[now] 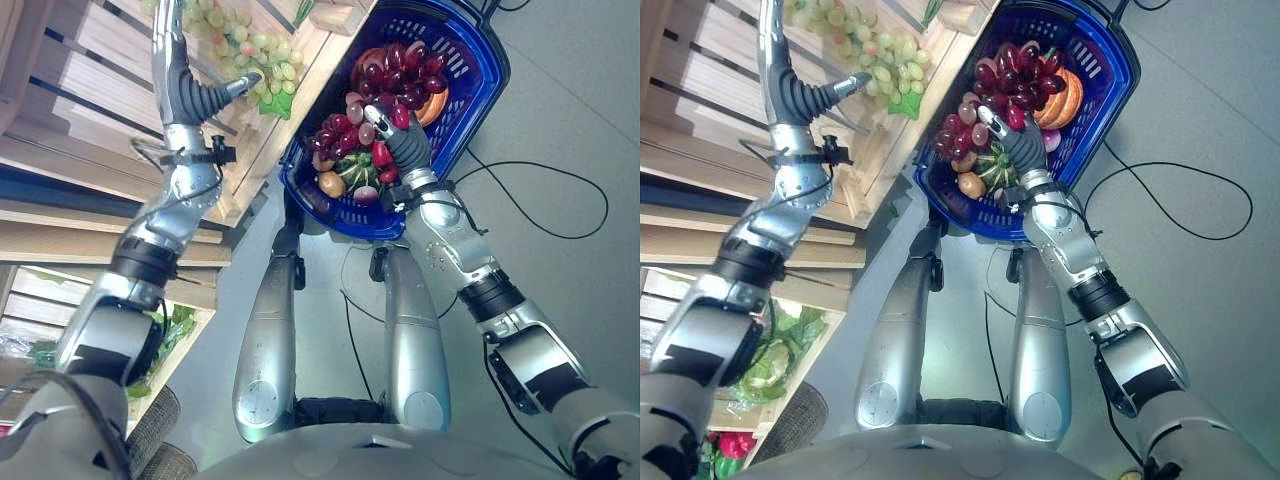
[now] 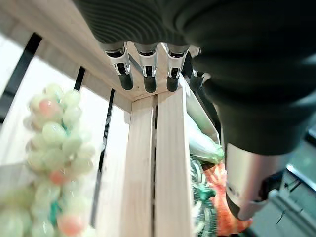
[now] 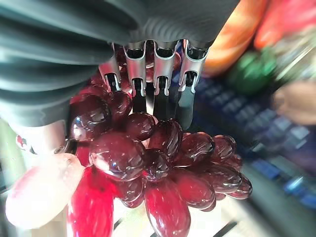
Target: Pick up fruits and vegetables into the basket
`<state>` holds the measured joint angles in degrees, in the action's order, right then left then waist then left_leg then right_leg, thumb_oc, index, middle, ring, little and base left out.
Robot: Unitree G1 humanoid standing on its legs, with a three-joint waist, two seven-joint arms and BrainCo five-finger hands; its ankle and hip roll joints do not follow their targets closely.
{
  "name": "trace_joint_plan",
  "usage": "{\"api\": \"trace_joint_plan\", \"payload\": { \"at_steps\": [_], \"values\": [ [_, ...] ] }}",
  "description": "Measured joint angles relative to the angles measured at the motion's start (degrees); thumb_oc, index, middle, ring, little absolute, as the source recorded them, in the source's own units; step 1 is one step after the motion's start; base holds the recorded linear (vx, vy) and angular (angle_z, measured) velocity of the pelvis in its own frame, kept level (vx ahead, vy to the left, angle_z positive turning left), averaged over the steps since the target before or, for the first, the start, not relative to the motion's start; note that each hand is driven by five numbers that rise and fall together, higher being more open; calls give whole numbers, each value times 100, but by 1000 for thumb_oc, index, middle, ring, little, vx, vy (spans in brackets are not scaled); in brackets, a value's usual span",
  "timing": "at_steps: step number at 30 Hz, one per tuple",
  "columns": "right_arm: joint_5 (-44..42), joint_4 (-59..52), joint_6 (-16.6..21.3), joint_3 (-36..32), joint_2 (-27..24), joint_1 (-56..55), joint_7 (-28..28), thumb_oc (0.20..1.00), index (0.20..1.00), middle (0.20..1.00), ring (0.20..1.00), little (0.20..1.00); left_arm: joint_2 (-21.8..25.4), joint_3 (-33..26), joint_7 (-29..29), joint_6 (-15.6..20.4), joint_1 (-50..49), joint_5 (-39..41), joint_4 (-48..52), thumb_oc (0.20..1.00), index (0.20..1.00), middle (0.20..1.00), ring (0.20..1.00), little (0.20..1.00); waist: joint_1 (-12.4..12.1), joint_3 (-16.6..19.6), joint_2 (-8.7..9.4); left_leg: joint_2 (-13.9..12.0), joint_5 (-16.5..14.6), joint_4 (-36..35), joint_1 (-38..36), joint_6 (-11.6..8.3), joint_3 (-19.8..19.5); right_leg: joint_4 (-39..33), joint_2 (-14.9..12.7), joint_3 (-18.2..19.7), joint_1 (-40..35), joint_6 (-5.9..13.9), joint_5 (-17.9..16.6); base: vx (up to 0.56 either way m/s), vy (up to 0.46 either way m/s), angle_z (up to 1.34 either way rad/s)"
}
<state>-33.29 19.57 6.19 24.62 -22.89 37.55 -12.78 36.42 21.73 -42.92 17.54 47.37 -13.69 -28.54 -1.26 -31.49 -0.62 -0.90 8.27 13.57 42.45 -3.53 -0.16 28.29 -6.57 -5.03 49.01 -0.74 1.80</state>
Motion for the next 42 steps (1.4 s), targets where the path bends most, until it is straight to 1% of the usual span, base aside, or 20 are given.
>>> {"api": "trace_joint_plan", "payload": {
  "at_steps": [4,7,9,12,13,14,15,17,19,21,22,24,29,33,36,39,42],
  "values": [
    [-47,809,-399,126,-303,299,-109,200,200,200,200,200,334,479,-62,-325,469,-413,-497,1000,1000,1000,1000,1000,-1,-1,-2,-7,-3,-7,5,-14,17,-9,15,16,23,-1,0,-2,53,-4],
    [-47,1273,-563,243,-474,548,-107,200,200,200,200,200,492,841,-65,-504,764,-560,-808,1000,1000,1000,1000,1000,0,-3,-5,-5,17,-43,7,13,79,-5,21,80,67,-2,-2,0,55,-6],
    [-50,1631,-719,379,-543,815,-86,200,200,200,200,200,518,1066,-59,-622,1006,-677,-1115,1000,1000,1000,1000,1000,10,-4,-7,-5,31,-47,-1,30,127,22,25,102,81,-5,-4,-3,42,-6],
    [-46,1992,-864,466,-538,1137,-64,200,200,200,200,200,519,1317,-45,-672,1302,-804,-1335,1000,1000,1000,1000,1000,17,-4,-8,-3,33,-47,-1,30,133,57,22,101,94,-28,-16,0,0,0],
    [-44,2136,-882,522,-536,1266,-40,536,536,536,536,536,520,1424,-44,-706,1407,-855,-1371,1000,1000,1000,1000,1000,12,-4,-8,-2,34,-45,-2,29,133,70,17,101,98,-34,-12,0,0,0],
    [-43,2300,-916,567,-515,1411,-16,915,915,915,915,915,520,1547,-37,-724,1537,-912,-1491,1000,1000,1000,1000,1000,10,-4,-8,-3,36,-44,-2,26,133,77,17,101,100,-35,-12,0,0,0],
    [-43,2376,-940,566,-500,1480,1,1000,1000,1000,1000,1000,520,1617,-33,-732,1608,-921,-1562,1000,1000,1000,1000,1000,10,-5,-8,-3,39,-44,-2,24,133,81,17,101,103,-35,-12,0,0,0],
    [-26,2620,-1027,567,-486,1728,93,1000,1000,1000,1000,1000,520,1746,17,-731,1825,-1100,-1788,1000,1000,1000,1000,1000,8,-5,-10,0,49,-44,-3,20,137,101,12,104,110,-35,-12,0,16,1],
    [-15,2751,-1031,567,-487,1847,137,1000,1000,1000,1000,1000,533,1897,114,-728,1967,-1205,-1933,1000,1000,1000,1000,1000,9,-4,-10,3,50,-44,-2,20,137,121,6,107,119,-36,-10,0,0,0],
    [55,2770,-1042,566,-488,1919,181,1000,1000,1000,1000,1000,546,1953,218,-729,2015,-1340,-1980,1000,1000,1000,1000,1000,14,-4,-11,10,50,-44,0,20,150,143,-2,119,138,-37,-10,0,0,0],
    [97,2779,-1079,568,-483,1979,203,1000,1000,1000,1000,1000,575,2142,288,-724,2090,-1352,-2032,1000,1000,1000,1000,1000,14,-4,-11,17,53,-44,6,17,152,172,-9,120,163,-37,-5,11,33,-1],
    [138,2779,-1154,569,-474,2006,232,1000,1000,1000,1000,1000,579,2160,409,-730,2093,-1413,-2044,1000,1000,1000,1000,1000,33,-4,-12,17,58,-44,14,9,156,177,-9,133,174,-15,11,7,37,1],
    [214,2816,-1401,570,-467,2033,238,1000,1000,1000,1000,1000,637,2499,804,-736,2147,-1704,-2095,1000,1000,1000,1000,1000,113,2,-23,25,49,-44,79,-11,160,179,-17,142,261,-16,13,-1,6,0],
    [417,3284,-1525,593,-395,2118,339,1000,1000,1000,1000,1000,629,2876,1155,-731,2315,-2012,-2411,1000,1000,1000,1000,1000,173,3,-32,11,81,-35,149,18,175,182,2,154,322,-34,-1,-2,10,-2],
    [425,3597,-1528,671,-353,2157,366,1000,1000,1000,1000,1000,622,3033,1379,-732,2362,-2097,-2587,1000,1000,1000,1000,1000,177,3,-33,3,79,-34,148,16,179,176,23,173,333,-43,-6,-4,9,-5],
    [522,3662,-1507,670,-311,2190,356,1000,1000,1000,1000,1000,590,3156,1588,-732,2453,-2292,-2742,1000,1000,1000,1000,1000,180,3,-33,1,78,-34,151,15,212,180,28,189,347,-43,-7,0,0,0],
    [520,3662,-1459,671,-285,2225,325,1000,1000,1000,1000,1000,570,3256,1651,-729,2497,-2432,-2802,1000,1000,1000,1000,1000,181,3,-33,2,78,-33,156,15,218,170,27,196,358,-42,-6,0,0,0]
  ]
}}
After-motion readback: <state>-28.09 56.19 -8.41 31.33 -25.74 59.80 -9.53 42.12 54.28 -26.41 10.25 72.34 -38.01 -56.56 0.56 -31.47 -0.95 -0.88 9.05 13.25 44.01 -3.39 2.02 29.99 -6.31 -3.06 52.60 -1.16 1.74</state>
